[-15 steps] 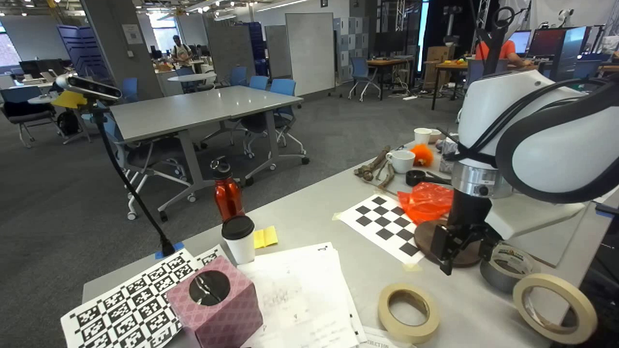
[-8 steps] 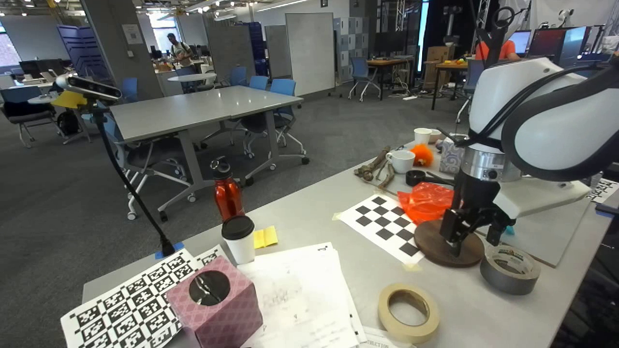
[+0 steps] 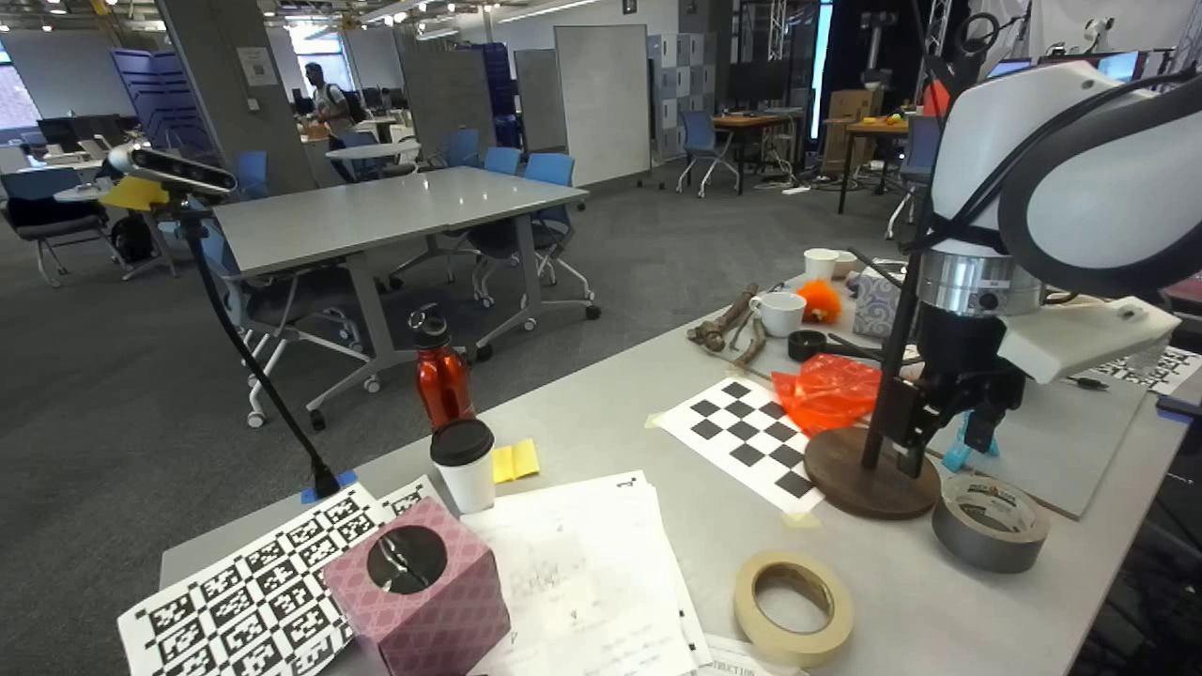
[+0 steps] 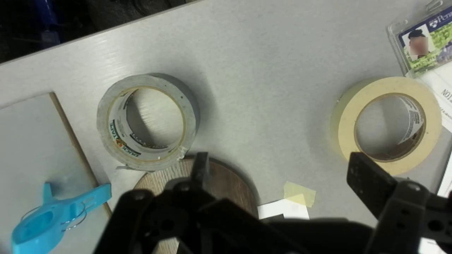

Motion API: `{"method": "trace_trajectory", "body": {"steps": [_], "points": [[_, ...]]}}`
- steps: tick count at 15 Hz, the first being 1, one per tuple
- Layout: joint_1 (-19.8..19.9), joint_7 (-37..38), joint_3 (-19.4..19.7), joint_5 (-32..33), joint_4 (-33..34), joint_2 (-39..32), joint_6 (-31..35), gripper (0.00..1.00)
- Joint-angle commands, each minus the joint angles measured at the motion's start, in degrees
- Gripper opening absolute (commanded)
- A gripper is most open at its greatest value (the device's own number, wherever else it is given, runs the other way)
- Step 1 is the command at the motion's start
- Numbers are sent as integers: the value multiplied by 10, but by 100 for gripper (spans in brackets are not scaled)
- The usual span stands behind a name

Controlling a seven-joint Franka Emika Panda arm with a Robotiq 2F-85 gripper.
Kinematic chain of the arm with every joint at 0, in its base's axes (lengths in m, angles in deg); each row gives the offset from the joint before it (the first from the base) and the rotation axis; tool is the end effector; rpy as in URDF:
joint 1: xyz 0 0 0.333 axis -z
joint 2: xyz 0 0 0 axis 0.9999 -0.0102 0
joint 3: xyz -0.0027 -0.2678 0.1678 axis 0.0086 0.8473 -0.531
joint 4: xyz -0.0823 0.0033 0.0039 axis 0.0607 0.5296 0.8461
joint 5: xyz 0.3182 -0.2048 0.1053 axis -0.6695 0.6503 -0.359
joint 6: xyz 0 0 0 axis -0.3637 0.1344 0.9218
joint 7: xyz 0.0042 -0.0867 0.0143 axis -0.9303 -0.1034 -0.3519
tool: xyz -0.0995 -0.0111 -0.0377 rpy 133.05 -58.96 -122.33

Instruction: Remove the masking tape from the object, put it on the table and replace it with the different masking tape from the table

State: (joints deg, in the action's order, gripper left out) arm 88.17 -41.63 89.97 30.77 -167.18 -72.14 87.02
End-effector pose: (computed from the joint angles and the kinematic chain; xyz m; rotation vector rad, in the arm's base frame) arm 0.5512 -0.0172 0.2709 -3.0807 0.5099 0.1323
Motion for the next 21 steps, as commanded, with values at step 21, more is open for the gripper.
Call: {"method": "trace_trajectory", "body": {"steps": [21], "points": [[-26, -24, -47, 1, -7, -5, -9, 100]]}}
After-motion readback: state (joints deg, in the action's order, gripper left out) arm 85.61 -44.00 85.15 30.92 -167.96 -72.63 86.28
